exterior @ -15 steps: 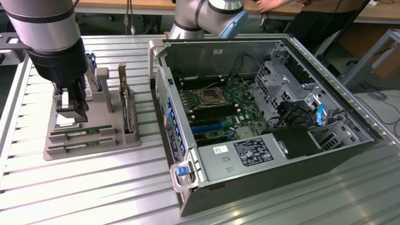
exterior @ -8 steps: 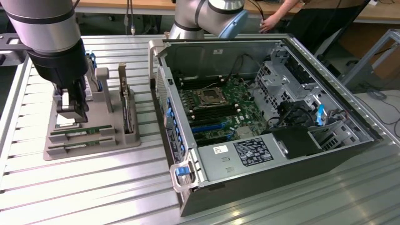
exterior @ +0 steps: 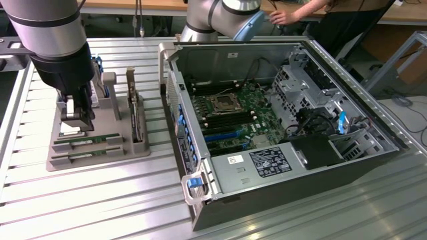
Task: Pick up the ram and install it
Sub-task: 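Pick up the ram and move it above insertion slot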
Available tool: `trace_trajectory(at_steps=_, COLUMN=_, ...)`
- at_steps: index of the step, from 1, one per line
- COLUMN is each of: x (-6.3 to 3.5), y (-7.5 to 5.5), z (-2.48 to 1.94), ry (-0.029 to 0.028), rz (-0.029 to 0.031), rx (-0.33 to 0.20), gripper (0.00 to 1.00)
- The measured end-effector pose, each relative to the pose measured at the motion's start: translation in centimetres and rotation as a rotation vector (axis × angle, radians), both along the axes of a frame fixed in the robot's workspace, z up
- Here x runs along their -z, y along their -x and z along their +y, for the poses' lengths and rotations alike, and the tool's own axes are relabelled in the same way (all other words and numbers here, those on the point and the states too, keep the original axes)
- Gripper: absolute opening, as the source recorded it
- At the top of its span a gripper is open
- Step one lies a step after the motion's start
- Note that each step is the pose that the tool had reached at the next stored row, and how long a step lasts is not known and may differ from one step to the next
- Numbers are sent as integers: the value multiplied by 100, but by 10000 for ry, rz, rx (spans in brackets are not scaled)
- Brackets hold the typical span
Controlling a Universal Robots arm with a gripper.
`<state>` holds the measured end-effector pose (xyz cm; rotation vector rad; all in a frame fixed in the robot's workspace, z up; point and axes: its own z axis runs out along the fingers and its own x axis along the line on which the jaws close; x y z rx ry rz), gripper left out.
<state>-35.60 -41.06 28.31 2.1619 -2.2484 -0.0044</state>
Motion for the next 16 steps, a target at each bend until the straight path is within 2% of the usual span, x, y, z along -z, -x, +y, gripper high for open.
trace_trajectory(at_steps=16, x=53, y=0, z=-1, ry=0, rz=0, rx=-9, gripper=36)
